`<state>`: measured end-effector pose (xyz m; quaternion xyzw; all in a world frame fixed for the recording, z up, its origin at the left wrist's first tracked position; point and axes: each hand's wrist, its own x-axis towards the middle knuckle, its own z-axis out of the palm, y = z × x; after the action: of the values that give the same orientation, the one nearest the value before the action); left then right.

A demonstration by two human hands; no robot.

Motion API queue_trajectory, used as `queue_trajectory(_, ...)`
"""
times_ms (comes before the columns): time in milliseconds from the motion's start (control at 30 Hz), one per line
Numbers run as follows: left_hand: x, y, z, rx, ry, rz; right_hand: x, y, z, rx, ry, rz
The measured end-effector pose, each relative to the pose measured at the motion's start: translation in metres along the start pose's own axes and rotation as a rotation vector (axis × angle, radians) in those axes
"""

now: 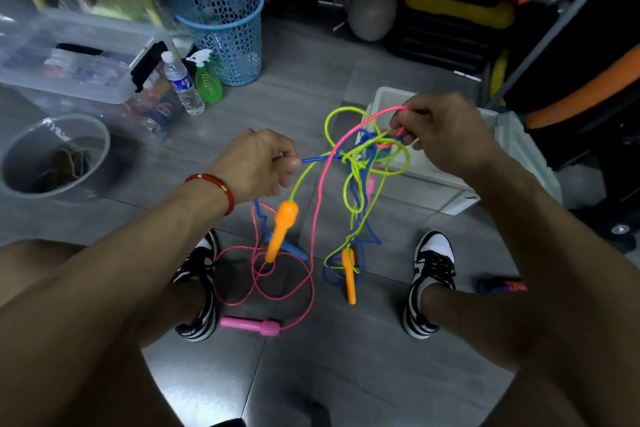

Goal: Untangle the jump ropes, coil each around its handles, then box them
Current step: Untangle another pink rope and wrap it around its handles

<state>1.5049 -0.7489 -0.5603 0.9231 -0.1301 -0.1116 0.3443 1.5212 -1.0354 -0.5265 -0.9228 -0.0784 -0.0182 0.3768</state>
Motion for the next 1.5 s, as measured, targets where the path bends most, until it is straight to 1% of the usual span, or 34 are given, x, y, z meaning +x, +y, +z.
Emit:
queue_trajectory(67, 0.0, -0.001, 0.003, -0.051, -0.003, -0.039, 0.002, 0.001, -0.006, 0.041, -0.009, 0.006)
queue_trajectory(167, 0.0, 0.0, 0.01, -0.117, 0.008, -0.009, -0.003, -0.005, -0.007, -0.04, -0.092, -0.114)
queue_trajectory(267, 0.002, -0.001, 0.021, -0.046, 0.078, 0.068, -0.009, -0.015, 0.001, -0.124, -0.106, -0.221)
queue_trajectory(333, 0.006, 0.003, 0.025, -0.003, 0.155, 0.104, -0.009, -0.019, 0.004, -0.156, -0.116, -0.258)
queue_trajectory(367, 0.007, 0.005, 0.026, -0.02, 0.162, 0.117, -0.009, -0.02, 0.004, -0.159, -0.129, -0.266)
queue_trajectory(467, 0.01, 0.016, 0.026, -0.171, 0.127, 0.132, -0.01, -0.022, 0.004, -0.178, -0.151, -0.298)
queue_trajectory(567, 0.014, 0.027, 0.026, -0.241, 0.179, 0.128, -0.012, -0.023, 0.004, -0.177, -0.154, -0.299)
queue_trajectory(600, 0.015, 0.033, 0.025, -0.288, 0.17, 0.121, -0.012, -0.022, 0.005, -0.173, -0.145, -0.292)
queue_trajectory(700, 0.011, 0.054, 0.028, -0.494, 0.046, 0.117, -0.011, -0.02, 0.007, -0.149, -0.124, -0.268)
queue_trajectory(733, 0.009, 0.057, 0.028, -0.505, 0.036, 0.128, -0.011, -0.02, 0.007, -0.149, -0.126, -0.263)
queue_trajectory(767, 0.009, 0.057, 0.027, -0.498, 0.047, 0.146, -0.011, -0.019, 0.007, -0.156, -0.137, -0.263)
queue_trajectory(833, 0.009, 0.051, 0.021, -0.413, 0.099, 0.172, -0.012, -0.016, 0.009, -0.209, -0.154, -0.279)
queue_trajectory(933, 0.006, 0.047, 0.012, -0.263, 0.131, 0.189, -0.01, -0.006, 0.013, -0.339, -0.124, -0.309)
queue_trajectory(1000, 0.002, 0.047, 0.008, -0.232, 0.134, 0.184, -0.007, 0.002, 0.015, -0.367, -0.117, -0.305)
queue_trajectory(1067, 0.001, 0.046, 0.006, -0.241, 0.165, 0.158, -0.003, 0.006, 0.014, -0.364, -0.174, -0.301)
queue_trajectory(1133, 0.003, 0.042, 0.006, -0.243, 0.199, 0.114, -0.002, 0.007, 0.01, -0.332, -0.249, -0.302)
queue_trajectory(1200, 0.006, 0.035, 0.006, -0.211, 0.187, 0.082, -0.003, 0.005, 0.006, -0.246, -0.288, -0.268)
queue_trajectory(1267, 0.009, 0.029, 0.009, -0.176, 0.137, 0.09, -0.005, 0.003, 0.003, -0.083, -0.309, -0.206)
queue_trajectory(1333, 0.009, 0.028, 0.017, -0.189, 0.08, 0.091, -0.008, 0.0, 0.001, 0.089, -0.332, -0.152)
queue_trajectory(1500, -0.001, 0.042, 0.032, -0.215, -0.023, 0.13, -0.013, -0.012, 0.004, 0.272, -0.301, -0.052)
